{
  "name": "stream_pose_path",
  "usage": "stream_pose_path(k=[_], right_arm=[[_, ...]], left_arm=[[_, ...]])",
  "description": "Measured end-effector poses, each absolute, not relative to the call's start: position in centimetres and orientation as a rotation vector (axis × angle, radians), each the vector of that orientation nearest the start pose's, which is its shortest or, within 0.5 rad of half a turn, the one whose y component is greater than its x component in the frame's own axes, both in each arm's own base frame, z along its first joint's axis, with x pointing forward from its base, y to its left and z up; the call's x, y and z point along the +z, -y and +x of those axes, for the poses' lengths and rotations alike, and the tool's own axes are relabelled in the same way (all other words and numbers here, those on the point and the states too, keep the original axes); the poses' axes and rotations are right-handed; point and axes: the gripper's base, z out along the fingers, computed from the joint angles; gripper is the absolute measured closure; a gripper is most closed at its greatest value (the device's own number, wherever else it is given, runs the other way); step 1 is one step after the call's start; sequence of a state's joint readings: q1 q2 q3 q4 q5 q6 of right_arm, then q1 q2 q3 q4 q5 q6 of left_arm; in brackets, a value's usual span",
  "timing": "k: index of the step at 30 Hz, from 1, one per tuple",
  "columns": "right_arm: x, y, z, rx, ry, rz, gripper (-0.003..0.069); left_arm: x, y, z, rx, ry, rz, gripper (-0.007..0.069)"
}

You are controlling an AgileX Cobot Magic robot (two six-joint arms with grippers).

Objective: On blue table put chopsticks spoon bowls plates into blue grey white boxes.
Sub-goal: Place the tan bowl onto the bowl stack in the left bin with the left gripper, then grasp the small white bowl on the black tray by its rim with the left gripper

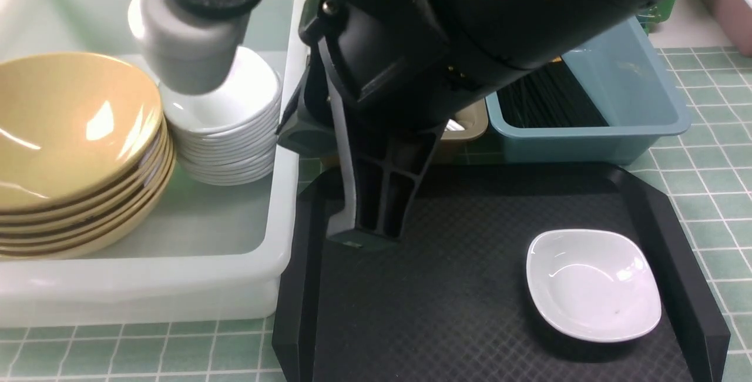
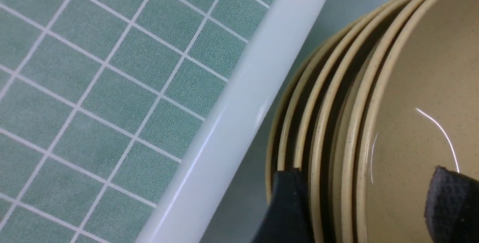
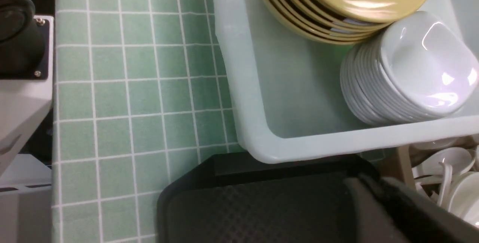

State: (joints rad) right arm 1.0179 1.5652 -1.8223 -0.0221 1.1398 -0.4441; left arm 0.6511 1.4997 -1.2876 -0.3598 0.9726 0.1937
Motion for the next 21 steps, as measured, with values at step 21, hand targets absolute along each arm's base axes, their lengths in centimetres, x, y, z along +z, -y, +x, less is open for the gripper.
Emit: stream_pose_path(k=[21], right_arm=[[41.8,-14.9,19.4,0.028,-2.302,-1.055,0.0559]], left_arm=[[36.8,14.4,29.0,-0.438,-2.554,0.597,0.0114]])
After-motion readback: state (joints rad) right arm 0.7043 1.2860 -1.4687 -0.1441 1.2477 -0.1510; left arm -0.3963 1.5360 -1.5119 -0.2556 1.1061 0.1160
